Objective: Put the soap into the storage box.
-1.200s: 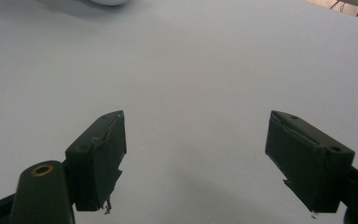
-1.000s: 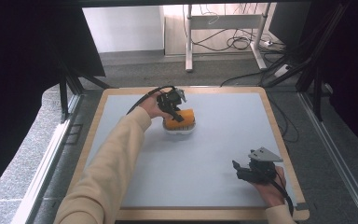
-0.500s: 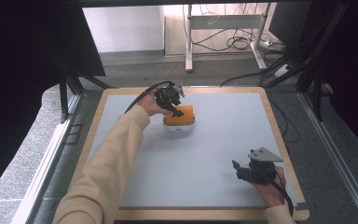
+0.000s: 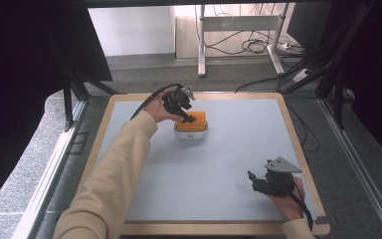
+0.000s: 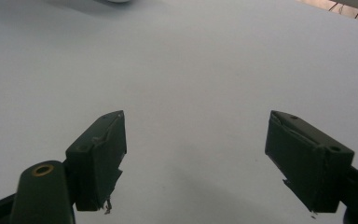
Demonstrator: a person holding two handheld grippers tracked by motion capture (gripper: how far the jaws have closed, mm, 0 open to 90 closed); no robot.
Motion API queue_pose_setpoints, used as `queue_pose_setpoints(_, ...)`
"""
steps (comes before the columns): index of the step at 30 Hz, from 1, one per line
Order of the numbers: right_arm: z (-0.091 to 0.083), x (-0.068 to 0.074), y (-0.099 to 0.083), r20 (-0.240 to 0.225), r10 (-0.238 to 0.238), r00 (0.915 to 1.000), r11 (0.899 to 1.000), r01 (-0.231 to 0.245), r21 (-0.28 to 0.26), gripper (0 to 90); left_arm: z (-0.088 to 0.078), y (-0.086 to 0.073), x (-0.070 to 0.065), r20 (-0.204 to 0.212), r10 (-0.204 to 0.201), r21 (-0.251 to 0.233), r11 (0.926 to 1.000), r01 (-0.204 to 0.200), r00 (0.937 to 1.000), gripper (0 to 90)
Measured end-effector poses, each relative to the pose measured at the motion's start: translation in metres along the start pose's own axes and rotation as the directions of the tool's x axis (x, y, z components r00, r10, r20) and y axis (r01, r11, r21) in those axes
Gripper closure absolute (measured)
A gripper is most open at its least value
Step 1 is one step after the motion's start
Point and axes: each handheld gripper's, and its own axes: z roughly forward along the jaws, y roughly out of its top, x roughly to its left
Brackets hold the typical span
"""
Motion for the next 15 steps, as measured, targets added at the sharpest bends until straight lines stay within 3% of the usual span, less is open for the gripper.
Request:
queue_pose_setpoints(6,-0.001,0.001,0.001,-0.002,-0.001,1.0000,1.000,0.001,-0.002,20.7,-0.011,-0.007,-0.004,0.022,-0.063,-0.039,0.9972,0.064,0.9978,38.0)
queue_pose_setpoints(15,-0.002,0.002,0.001,0.004,-0.003,1.0000,1.000,0.003,-0.002,20.7,-0.023,-0.018,-0.019,0.022,-0.094,-0.072,0.9928,0.096,0.9953,35.3)
